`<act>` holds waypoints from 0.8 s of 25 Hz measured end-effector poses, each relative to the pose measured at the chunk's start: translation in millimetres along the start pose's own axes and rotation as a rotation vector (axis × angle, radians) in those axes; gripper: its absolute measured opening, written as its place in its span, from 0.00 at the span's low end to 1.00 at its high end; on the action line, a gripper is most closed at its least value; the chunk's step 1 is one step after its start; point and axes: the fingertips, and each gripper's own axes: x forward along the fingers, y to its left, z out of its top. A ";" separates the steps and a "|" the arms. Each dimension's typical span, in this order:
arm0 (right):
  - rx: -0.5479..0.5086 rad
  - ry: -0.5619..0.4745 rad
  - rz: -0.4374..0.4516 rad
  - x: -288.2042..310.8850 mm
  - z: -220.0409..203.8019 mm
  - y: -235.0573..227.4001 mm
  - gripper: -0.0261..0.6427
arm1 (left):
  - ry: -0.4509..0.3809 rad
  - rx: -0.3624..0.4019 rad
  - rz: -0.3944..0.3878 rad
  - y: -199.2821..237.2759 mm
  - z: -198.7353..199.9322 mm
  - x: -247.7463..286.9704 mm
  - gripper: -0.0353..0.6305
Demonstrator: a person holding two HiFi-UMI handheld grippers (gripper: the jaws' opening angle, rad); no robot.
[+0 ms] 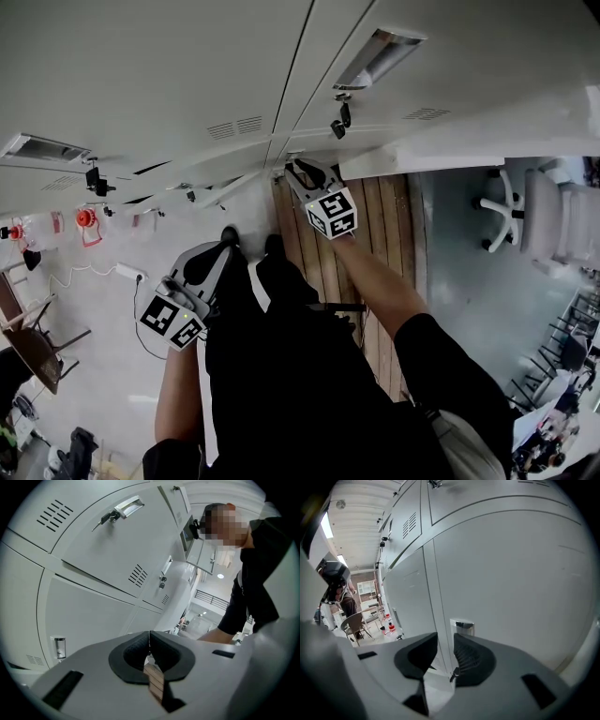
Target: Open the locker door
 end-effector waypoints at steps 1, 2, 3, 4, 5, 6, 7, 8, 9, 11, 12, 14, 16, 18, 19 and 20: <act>-0.002 0.001 -0.003 1.6 0.0 0.1 0.20 | 0.000 -0.002 0.003 0.8 -0.5 -0.5 0.08; -0.002 0.001 -0.006 3.2 0.0 -0.1 0.20 | -0.002 -0.003 0.006 1.5 -0.8 -1.1 0.08; 0.001 0.001 -0.010 4.7 0.2 -0.5 0.20 | -0.004 -0.005 0.009 2.1 -0.9 -1.8 0.08; 0.006 0.000 -0.012 6.2 0.4 -0.9 0.20 | -0.006 -0.007 0.012 2.6 -1.1 -2.6 0.08; 0.011 0.000 -0.014 7.8 0.5 -1.0 0.20 | -0.006 -0.008 0.014 2.9 -1.3 -3.2 0.08; 0.013 0.000 -0.014 9.5 0.3 -1.2 0.20 | -0.006 -0.009 0.015 3.1 -1.8 -3.6 0.08; 0.013 0.002 -0.016 11.2 -0.1 -1.5 0.20 | -0.006 -0.011 0.016 3.2 -2.4 -3.9 0.08; 0.013 0.005 -0.020 12.8 -0.9 -2.2 0.20 | -0.004 -0.012 0.016 3.3 -3.2 -4.2 0.08; 0.015 0.008 -0.025 14.5 -1.9 -3.4 0.20 | -0.003 -0.013 0.017 3.5 -4.0 -4.4 0.08; 0.026 0.014 -0.034 18.2 -3.6 -6.0 0.20 | 0.000 -0.015 0.020 3.8 -5.1 -5.1 0.08; 0.032 0.017 -0.036 20.1 -4.4 -7.0 0.21 | 0.000 -0.016 0.022 4.0 -5.4 -5.6 0.08; 0.036 0.020 -0.038 23.5 -5.6 -7.7 0.21 | 0.001 -0.019 0.025 4.6 -6.2 -7.1 0.08; 0.038 0.024 -0.041 26.4 -6.4 -8.9 0.21 | 0.001 -0.023 0.030 5.8 -6.9 -8.5 0.08; 0.042 0.030 -0.048 28.9 -7.2 -10.9 0.21 | 0.000 -0.026 0.034 6.8 -6.9 -9.4 0.08; 0.043 0.031 -0.055 29.9 -7.3 -11.6 0.21 | -0.001 -0.027 0.035 7.0 -6.7 -10.1 0.08; 0.046 0.030 -0.062 30.7 -7.4 -12.1 0.21 | -0.001 -0.027 0.036 7.3 -6.5 -10.9 0.08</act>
